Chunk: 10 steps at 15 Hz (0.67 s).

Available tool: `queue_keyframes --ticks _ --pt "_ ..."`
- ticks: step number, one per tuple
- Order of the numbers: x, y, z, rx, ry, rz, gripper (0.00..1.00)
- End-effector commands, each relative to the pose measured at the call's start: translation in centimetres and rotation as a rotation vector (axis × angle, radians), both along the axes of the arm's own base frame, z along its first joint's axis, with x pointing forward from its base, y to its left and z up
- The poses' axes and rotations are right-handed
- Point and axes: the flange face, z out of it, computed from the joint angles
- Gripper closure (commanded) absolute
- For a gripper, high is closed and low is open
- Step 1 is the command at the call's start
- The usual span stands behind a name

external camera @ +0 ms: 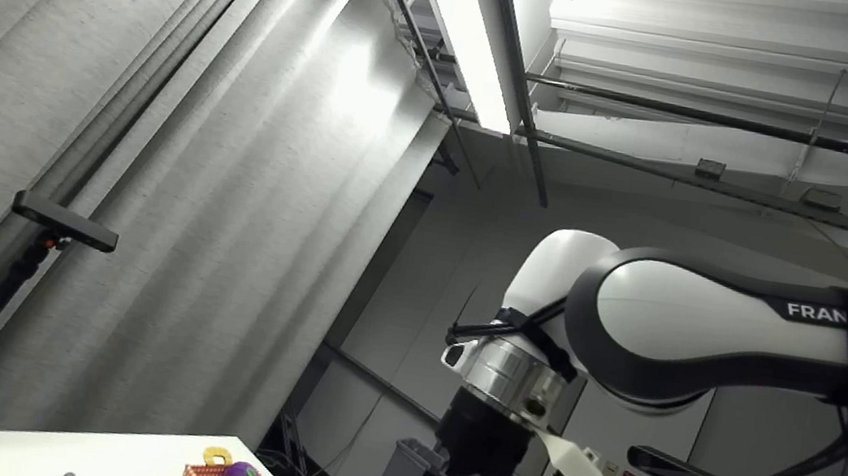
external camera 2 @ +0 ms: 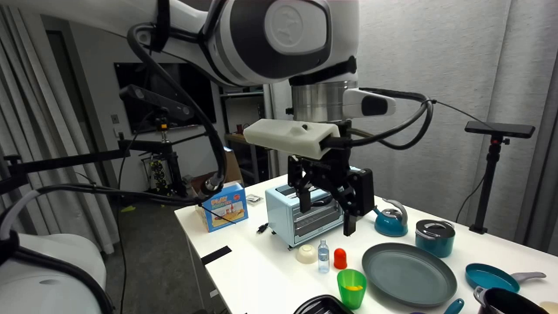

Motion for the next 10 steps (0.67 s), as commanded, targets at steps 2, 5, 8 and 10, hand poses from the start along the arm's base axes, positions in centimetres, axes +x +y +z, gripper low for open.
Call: queue_keyframes --ticks 2,5,8,10 --pt "0.4 -0.3 -0.6 0.008 0.012 0.002 0.0" --pt "1.0 -0.7 -1.5 0.01 0.026 0.0 0.0" --pt "1.9 -1.5 -2.7 0.012 0.042 -0.014 0.0" --pt "2.5 -2.2 -3.4 0.017 0.041 -0.027 0.0"
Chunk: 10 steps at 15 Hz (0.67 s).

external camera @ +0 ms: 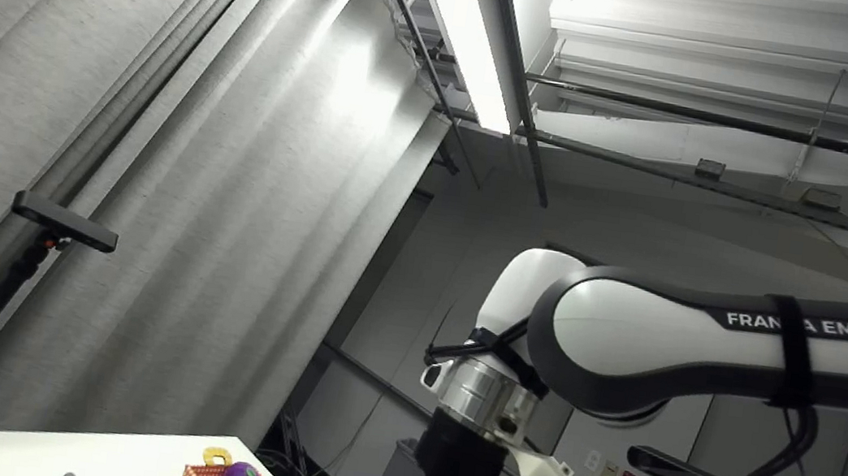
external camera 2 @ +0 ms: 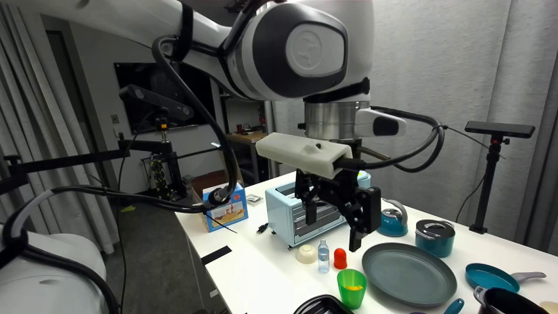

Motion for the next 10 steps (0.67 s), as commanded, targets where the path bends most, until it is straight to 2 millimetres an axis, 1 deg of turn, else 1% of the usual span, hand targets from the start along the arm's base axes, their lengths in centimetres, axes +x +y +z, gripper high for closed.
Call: queue_keyframes --ticks 1,10 --pt "1.6 -1.8 -1.3 0.004 -0.014 -0.02 0.0" --pt "5.1 -6.8 -4.5 0.016 -0.112 -0.137 0.0"
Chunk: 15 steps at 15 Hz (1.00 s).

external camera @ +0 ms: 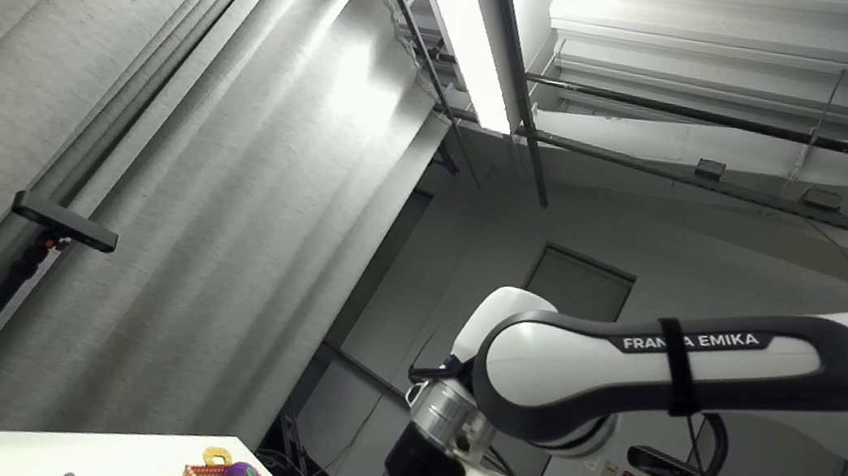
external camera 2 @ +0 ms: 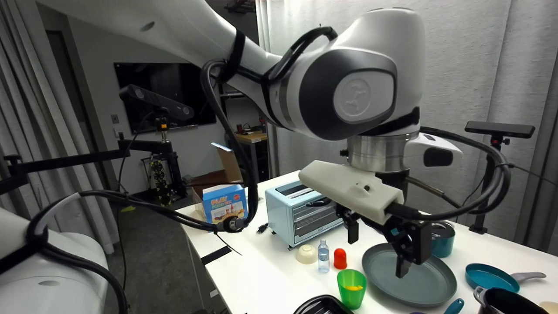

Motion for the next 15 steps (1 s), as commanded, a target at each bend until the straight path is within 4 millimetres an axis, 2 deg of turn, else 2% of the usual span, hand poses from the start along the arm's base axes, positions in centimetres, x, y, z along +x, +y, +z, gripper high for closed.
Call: queue_keyframes --ticks 1,5,8,9,13,15 --pt "1.9 -2.3 -1.2 0.014 -0.03 -0.038 0.0" --pt "3.7 -4.0 -3.0 0.027 -0.04 -0.077 0.0" --pt "4.9 -4.5 -3.6 0.035 -0.035 -0.084 0.0" --pt "3.6 -3.6 -3.5 0.027 -0.024 -0.087 0.0" --pt "4.6 -3.9 -3.9 0.029 -0.017 -0.09 0.0" --pt "4.2 -3.9 -4.4 0.031 0.002 -0.09 0.0"
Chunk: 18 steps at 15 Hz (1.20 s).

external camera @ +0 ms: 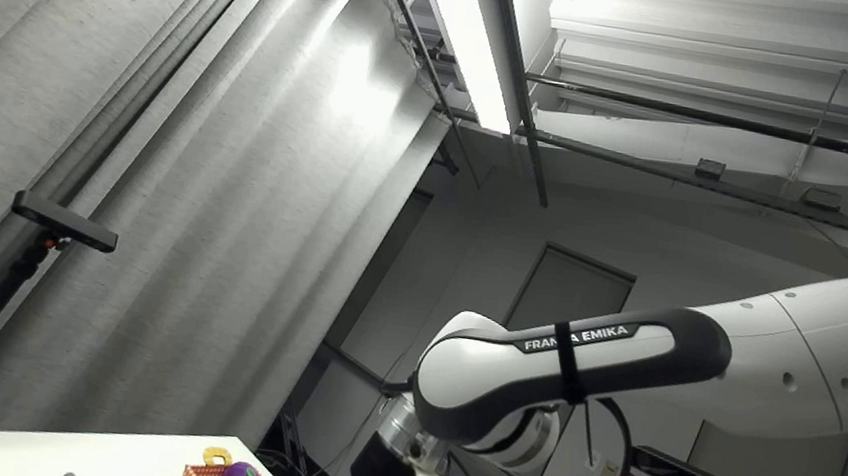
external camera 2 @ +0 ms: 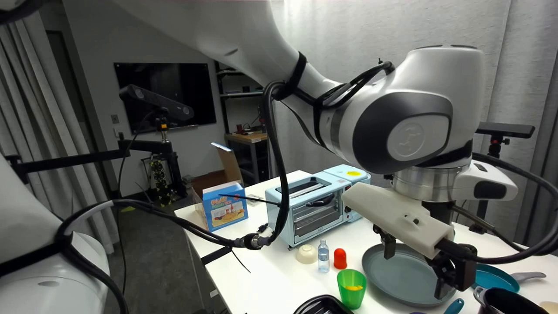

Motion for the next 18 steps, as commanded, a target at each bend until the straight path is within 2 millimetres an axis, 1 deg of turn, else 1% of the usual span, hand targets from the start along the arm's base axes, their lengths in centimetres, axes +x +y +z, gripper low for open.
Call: queue_keyframes --ticks 1,3,8,11,18 --pt "-0.7 0.1 -1.0 0.011 0.036 -0.003 0.0" --pt "-0.6 -0.1 -2.0 0.011 0.052 -0.006 0.0" --pt "0.6 -1.3 -4.3 0.013 0.077 -0.027 0.0" --pt "1.9 -2.3 -4.8 0.003 0.079 -0.038 0.0" --pt "5.3 -4.9 -5.2 0.007 0.066 -0.091 0.0"
